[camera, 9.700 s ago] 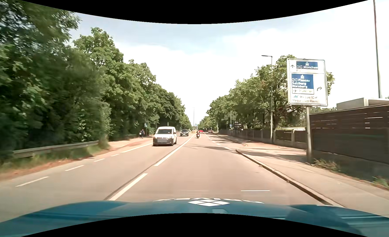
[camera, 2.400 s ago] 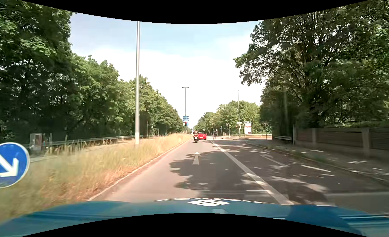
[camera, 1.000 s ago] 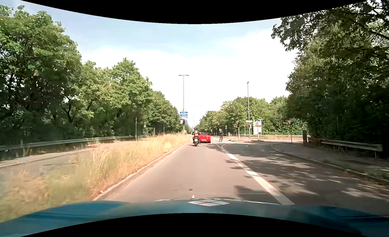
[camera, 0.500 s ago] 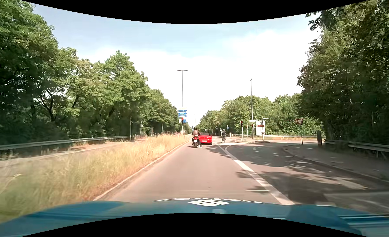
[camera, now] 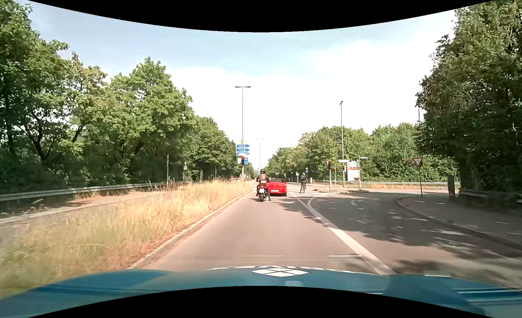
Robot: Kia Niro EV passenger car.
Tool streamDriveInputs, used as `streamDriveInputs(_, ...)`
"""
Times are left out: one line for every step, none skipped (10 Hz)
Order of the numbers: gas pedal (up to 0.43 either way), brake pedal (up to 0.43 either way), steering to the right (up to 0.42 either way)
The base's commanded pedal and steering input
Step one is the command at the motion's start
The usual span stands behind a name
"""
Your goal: Follow the waypoints while adhering to traffic rules and regulations
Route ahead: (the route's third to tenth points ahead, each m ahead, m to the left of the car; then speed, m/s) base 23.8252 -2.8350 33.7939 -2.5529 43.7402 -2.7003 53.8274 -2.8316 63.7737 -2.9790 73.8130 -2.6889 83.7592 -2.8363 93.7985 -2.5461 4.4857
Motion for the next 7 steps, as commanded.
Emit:
streamDriveInputs(0.0, 0.171, -0.002)
streamDriveInputs(0.0, 0.171, -0.002)
streamDriveInputs(0.0, 0.177, -0.002)
streamDriveInputs(0.0, 0.177, -0.002)
streamDriveInputs(0.0, 0.177, -0.002)
streamDriveInputs(0.0, 0.177, -0.002)
streamDriveInputs(0.0, 0.177, -0.002)
